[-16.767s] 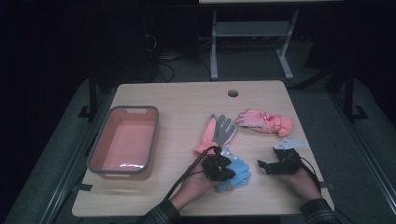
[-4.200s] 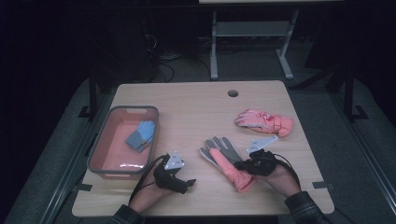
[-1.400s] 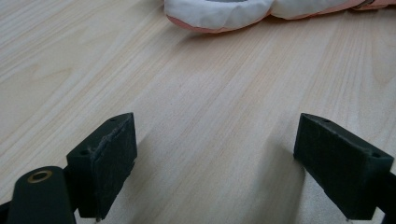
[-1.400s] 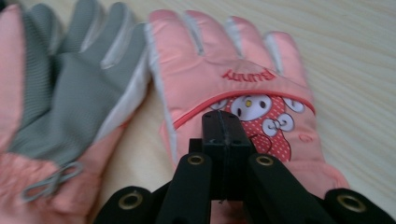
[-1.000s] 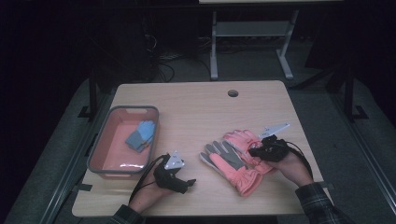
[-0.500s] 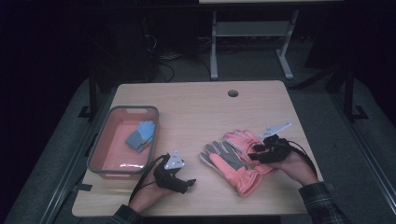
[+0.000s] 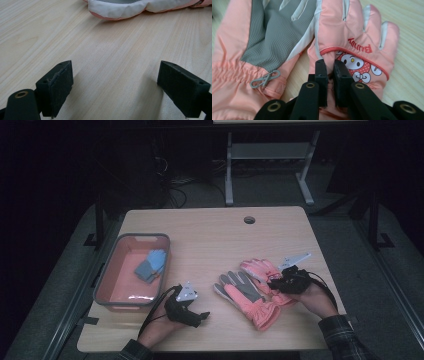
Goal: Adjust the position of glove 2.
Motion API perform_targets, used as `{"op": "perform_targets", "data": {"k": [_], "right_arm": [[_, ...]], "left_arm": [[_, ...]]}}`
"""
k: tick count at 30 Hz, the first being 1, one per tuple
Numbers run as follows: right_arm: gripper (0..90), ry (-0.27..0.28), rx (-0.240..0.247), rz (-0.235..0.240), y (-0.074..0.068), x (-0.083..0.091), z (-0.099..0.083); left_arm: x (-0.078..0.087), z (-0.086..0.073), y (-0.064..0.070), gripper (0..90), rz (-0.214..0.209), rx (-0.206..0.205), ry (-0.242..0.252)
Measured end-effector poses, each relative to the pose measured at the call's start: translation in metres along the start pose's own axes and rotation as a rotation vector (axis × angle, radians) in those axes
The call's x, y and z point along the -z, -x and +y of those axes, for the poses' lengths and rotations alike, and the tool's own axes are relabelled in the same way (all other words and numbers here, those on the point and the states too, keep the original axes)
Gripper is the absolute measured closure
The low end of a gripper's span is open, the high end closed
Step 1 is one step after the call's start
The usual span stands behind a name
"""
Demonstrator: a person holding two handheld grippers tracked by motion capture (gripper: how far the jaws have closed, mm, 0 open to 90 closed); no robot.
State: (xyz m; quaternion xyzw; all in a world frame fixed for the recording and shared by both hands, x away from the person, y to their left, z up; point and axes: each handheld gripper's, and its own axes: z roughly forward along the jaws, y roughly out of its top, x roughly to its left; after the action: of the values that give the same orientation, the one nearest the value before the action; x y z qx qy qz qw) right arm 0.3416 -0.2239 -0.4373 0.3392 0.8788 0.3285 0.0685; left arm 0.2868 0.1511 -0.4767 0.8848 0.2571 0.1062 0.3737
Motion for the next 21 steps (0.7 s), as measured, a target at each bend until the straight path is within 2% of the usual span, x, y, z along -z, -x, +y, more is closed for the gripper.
{"op": "perform_targets", "data": {"k": [7,12,15,21], "right_arm": [[85.2,0.087,-0.052,-0.009,0.006,0.026,0.006],[86.0,0.148,-0.06,0.006,0.003,0.044,0.011],[86.4,0.162,-0.047,0.018,-0.001,0.048,0.014],[86.7,0.182,-0.012,0.037,-0.02,0.055,0.026]], "left_arm": [[0.0,0.0,0.0,12.6,0.0,0.0,0.0],[0.0,0.0,0.0,12.5,0.001,-0.003,0.0],[0.0,0.0,0.0,12.6,0.002,0.0,0.003],[0.0,0.0,0.0,12.6,0.001,0.001,0.001]]}}
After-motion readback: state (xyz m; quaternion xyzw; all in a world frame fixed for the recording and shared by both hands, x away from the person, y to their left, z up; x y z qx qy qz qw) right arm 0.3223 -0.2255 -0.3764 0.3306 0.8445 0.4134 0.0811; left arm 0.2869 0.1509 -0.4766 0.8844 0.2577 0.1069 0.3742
